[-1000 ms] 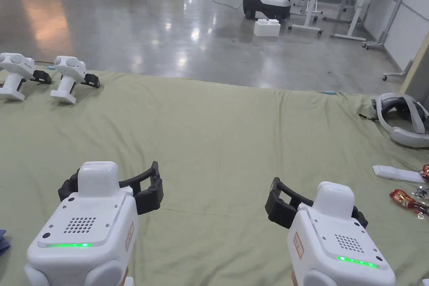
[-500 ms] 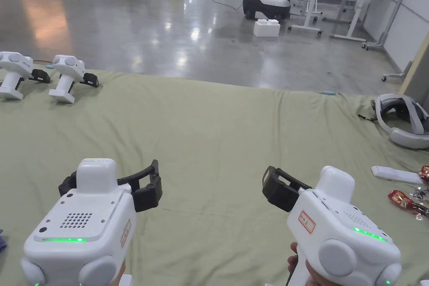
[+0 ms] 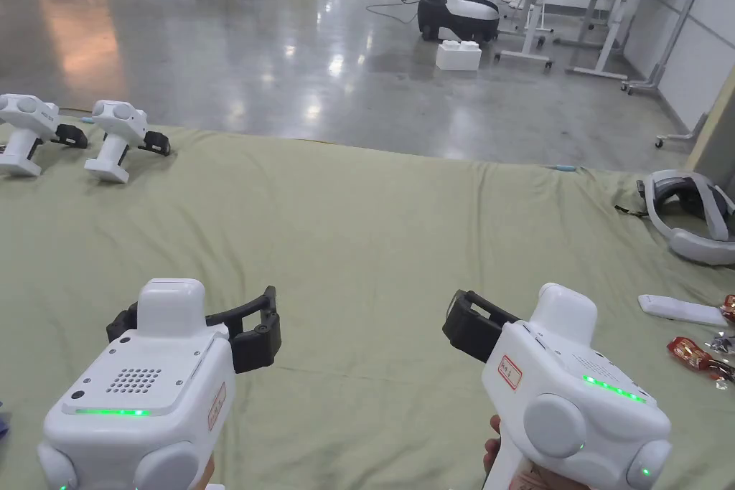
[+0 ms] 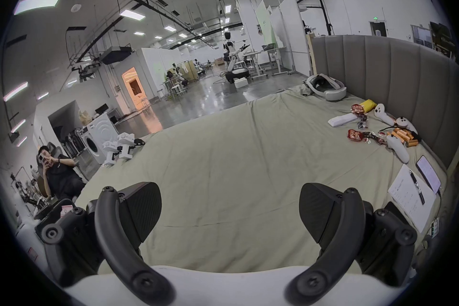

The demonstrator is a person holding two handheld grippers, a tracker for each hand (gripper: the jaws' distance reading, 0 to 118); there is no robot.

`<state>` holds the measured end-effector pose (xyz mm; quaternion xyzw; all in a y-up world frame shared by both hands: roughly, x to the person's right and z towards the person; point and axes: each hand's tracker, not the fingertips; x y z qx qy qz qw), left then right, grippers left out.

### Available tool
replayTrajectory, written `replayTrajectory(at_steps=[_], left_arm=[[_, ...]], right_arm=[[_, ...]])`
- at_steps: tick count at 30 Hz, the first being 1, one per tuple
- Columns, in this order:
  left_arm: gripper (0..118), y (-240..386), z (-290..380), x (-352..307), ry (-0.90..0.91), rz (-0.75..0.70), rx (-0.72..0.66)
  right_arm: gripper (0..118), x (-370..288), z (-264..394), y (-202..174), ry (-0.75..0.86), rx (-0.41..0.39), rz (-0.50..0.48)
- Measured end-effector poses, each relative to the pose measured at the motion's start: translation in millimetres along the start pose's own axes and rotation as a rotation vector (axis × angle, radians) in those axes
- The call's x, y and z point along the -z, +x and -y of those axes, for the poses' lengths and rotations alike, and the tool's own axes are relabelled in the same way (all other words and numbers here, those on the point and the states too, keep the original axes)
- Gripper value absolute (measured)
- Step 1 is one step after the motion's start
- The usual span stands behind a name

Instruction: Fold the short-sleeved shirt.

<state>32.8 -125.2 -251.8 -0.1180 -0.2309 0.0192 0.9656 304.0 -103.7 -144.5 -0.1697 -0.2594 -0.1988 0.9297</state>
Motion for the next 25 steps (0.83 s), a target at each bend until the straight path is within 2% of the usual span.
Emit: replayTrajectory(at_steps=[10,19,21,25], left_arm=[[110,-2,-3,2,-0.006,-0.021,0.023],[110,-2,-4,3,-0.005,-0.026,0.027],[110,-1,-4,4,-0.005,-0.026,0.031],[110,-1,-4,4,-0.006,-0.022,0.033]], right_arm=[[114,-3,5,-5,0.054,-0.09,0.03],[114,-3,12,-6,0.041,-0.126,0.034],[114,-4,12,-5,0.048,-0.12,0.036],[114,-3,6,1,0.025,-0.051,0.012]])
